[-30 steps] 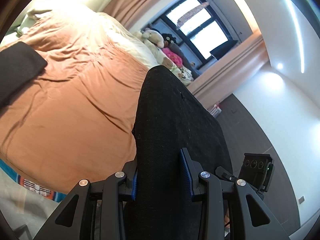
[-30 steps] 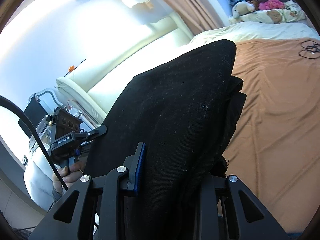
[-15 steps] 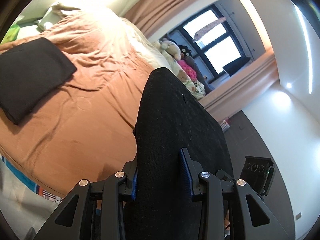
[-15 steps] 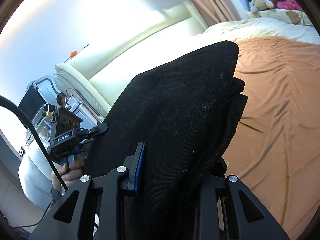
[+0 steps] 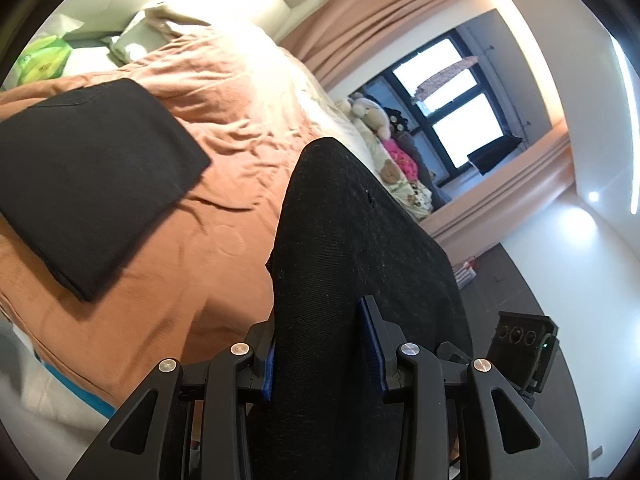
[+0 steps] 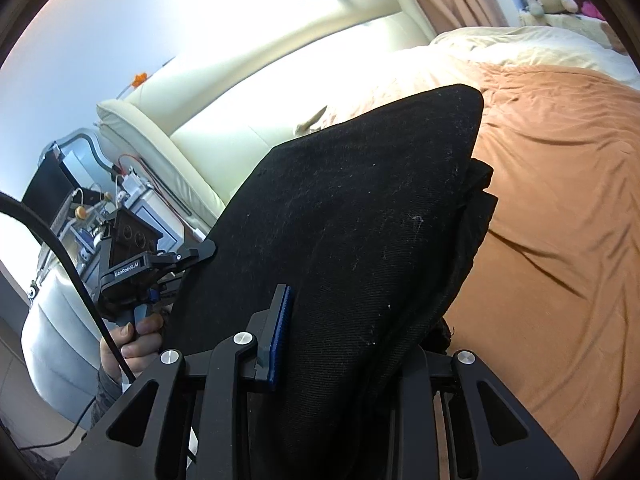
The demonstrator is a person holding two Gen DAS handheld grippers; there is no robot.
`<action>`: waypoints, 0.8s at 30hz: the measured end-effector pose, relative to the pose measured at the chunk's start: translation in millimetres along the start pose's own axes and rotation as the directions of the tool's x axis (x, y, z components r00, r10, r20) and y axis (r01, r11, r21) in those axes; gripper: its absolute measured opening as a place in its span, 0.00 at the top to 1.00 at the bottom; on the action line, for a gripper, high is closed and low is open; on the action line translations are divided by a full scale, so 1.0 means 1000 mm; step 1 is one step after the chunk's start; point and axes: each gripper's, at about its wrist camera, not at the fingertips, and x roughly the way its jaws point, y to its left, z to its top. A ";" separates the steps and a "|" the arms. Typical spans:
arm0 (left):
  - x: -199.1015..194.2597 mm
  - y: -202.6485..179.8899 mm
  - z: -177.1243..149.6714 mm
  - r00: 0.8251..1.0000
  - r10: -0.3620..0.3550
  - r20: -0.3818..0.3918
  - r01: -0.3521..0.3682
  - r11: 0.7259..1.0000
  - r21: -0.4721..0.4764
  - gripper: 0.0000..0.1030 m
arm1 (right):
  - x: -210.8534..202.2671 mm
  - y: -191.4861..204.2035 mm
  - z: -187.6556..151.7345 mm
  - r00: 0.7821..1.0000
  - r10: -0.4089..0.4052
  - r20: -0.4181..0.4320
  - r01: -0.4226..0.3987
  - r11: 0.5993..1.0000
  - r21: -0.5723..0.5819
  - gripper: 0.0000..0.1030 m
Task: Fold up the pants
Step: 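Lift the folded black stack with both tools and carry it toward the headboard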
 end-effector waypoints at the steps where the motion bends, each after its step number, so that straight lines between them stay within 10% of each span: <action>1: -0.001 0.006 0.003 1.000 0.004 0.000 -0.004 1.000 -0.006 0.64 | 0.008 0.004 0.004 1.000 0.000 -0.004 0.000 1.000 -0.003 0.75; 24: -0.046 0.081 0.152 0.979 0.202 0.007 -0.201 0.968 0.153 0.64 | 0.193 0.052 0.077 0.991 0.124 -0.040 -0.125 0.992 -0.024 0.75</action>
